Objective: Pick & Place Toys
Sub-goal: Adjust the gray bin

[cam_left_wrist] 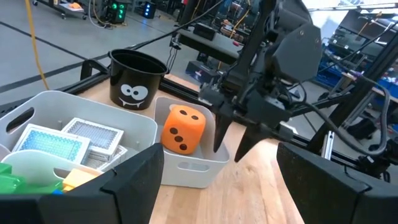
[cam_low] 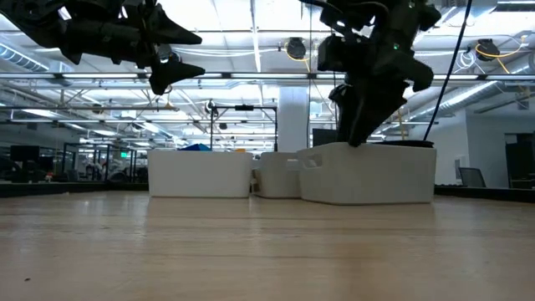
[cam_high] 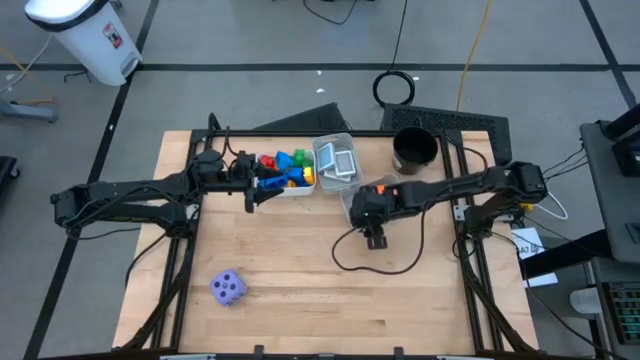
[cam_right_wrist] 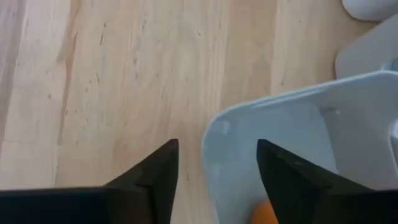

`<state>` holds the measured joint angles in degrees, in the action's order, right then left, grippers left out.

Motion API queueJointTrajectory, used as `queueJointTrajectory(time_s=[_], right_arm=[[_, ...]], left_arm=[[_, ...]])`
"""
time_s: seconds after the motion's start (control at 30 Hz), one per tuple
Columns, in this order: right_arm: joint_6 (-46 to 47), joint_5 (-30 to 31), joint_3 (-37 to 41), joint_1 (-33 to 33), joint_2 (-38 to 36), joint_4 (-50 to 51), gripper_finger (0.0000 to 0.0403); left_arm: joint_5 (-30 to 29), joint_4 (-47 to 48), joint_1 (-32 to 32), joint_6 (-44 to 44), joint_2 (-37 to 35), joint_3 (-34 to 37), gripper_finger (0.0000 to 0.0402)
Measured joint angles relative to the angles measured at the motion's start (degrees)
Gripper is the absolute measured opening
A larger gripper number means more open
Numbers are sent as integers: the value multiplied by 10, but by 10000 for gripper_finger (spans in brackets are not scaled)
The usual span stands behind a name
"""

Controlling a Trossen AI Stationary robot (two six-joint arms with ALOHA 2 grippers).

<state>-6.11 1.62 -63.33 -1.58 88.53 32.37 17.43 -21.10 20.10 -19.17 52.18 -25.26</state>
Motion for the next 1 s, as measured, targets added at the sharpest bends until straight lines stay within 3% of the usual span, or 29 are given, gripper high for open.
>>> queueJointTrajectory(time_s=[0.1,0.2,0.57,0.77,1.0], right_arm=[[0,1,16,0,0,-23,196],[-6,1,30,1,5,-34,175],[-23,-4,46,1,8,-145,9],[-31,-2,46,1,20,-190,7],[31,-3,45,1,49,-221,8]], left_arm=[[0,0,0,-3,0,0,319],[0,0,0,-2,0,0,319],[0,0,0,-1,0,0,319],[0,0,0,-1,0,0,319],[0,0,0,-1,0,0,319]])
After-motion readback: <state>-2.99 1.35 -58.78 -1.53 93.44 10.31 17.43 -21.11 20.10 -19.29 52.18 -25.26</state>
